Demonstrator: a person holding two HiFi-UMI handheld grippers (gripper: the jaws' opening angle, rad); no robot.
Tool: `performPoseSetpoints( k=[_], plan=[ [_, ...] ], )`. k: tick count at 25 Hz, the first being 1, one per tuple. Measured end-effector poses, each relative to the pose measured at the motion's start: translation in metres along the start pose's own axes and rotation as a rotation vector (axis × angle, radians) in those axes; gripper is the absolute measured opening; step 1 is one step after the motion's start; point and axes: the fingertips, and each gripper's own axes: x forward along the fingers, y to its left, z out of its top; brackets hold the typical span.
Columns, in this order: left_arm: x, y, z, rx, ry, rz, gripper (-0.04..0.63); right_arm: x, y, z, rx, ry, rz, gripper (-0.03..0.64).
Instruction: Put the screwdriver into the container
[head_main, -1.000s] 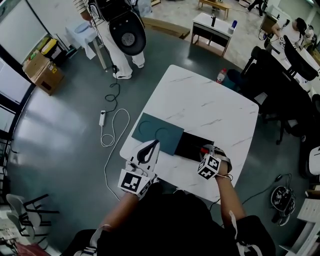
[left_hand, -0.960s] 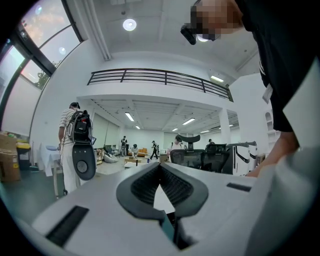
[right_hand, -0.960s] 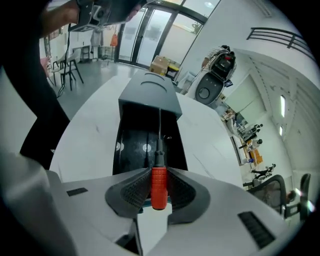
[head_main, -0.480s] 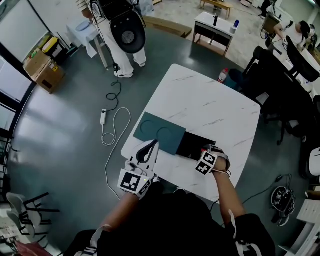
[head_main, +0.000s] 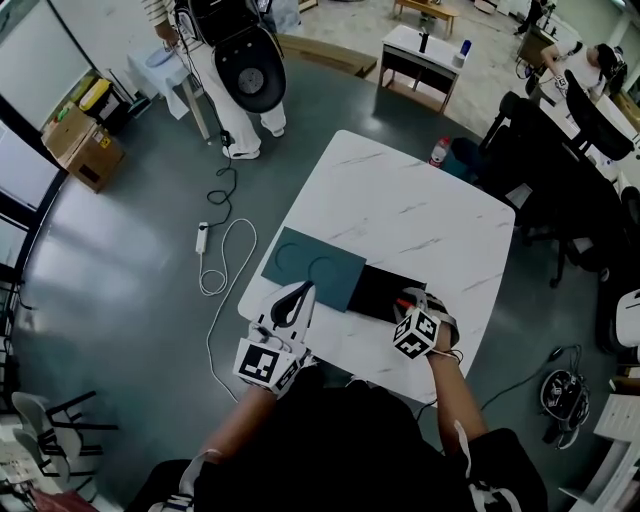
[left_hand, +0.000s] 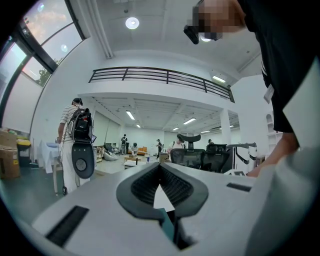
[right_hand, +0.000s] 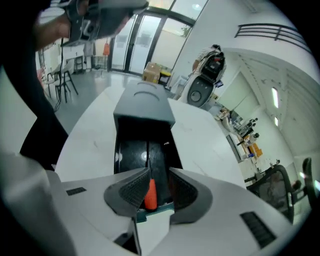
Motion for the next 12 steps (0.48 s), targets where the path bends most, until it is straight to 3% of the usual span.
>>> performPoseSetpoints(
  k=[6,12],
  plan=[
    [0.006,-0.007,0.005,-0.002,-0.012,-0.031,0.005,-0.082,-0.027,0.059,0.225,-0.340,-0.155,0.120],
    [0.013,-0.021,0.015,-0.008,-0.029,-0.065,0.006,-0.170,-0.053,0.113,0.479,-0.747,-0.224,0.040]
  ],
)
